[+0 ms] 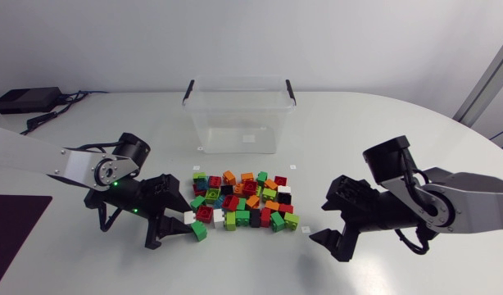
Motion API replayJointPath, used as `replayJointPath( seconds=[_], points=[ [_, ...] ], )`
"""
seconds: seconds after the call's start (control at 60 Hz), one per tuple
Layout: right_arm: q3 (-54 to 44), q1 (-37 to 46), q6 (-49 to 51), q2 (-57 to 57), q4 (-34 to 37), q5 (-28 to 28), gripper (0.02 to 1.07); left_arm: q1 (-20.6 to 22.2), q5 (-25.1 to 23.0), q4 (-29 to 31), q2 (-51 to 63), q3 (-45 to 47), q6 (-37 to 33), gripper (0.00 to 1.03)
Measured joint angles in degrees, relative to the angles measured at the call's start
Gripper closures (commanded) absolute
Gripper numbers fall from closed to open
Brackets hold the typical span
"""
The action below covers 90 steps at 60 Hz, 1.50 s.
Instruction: Place the duplo bricks in the container
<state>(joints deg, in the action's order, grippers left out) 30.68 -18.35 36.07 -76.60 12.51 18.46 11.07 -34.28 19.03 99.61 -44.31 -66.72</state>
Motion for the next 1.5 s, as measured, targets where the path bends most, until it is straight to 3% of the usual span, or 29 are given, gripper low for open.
replayJointPath(
  seconds=[0.55, 0.817, 0.983, 1.3, 1.5],
  points=[
    [0.87, -0.74, 0.22, -2.84, -0.79, 0.0, 0.07, -2.67, -0.07, 0.63, 0.04, 0.02, -2.82, 0.52],
    [0.94, -1.97, 0.22, -4.33, -0.85, -0.02, 0.07, -1.79, -1.18, 0.63, 0.04, 0.0, -2.95, 0.54],
    [2.64, -3.1, 0.22, -6.01, -0.85, -0.02, 0.07, -1.79, -3.52, 4.24, 0.07, -1.05, -2.56, 0.65],
    [7.52, -5.27, 0.04, -12.09, -2.27, -0.7, 0.17, -2.32, -4.37, 8.0, 0.55, -2.51, -4.5, 0.66],
    [8.44, -6.73, -0.28, -13.55, -2.54, -1.99, 0.44, -3.65, -4.46, 8.17, 0.39, -2.19, -5.35, 0.67]
  ],
)
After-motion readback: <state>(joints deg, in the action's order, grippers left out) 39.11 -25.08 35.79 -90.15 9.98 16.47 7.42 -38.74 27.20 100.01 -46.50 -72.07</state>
